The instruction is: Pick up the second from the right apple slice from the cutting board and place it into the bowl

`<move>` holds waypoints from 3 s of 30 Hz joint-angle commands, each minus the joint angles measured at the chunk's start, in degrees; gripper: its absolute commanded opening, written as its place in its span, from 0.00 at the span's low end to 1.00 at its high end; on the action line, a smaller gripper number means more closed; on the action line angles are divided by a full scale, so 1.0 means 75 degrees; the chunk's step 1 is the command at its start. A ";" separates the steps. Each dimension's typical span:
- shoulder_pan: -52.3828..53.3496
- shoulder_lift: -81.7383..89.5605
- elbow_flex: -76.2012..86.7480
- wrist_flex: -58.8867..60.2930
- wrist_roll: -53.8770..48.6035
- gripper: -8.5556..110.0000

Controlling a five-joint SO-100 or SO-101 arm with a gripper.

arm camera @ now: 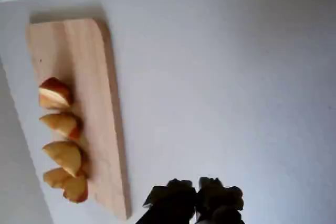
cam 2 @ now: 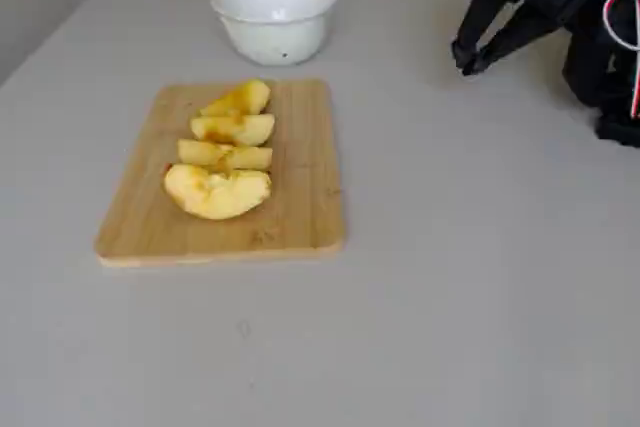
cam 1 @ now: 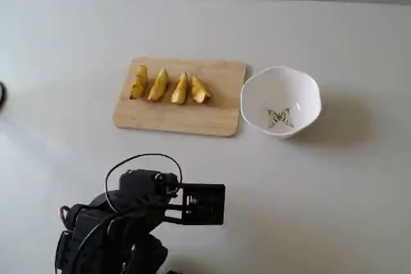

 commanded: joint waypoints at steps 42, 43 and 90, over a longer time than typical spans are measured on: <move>-0.0316 0.0023 0.0105 -0.1160 -0.1523 0.07; -0.0234 0.0023 0.0047 -0.1383 -0.1875 0.07; -0.1090 -1.6312 -1.4977 0.0340 -0.6223 0.33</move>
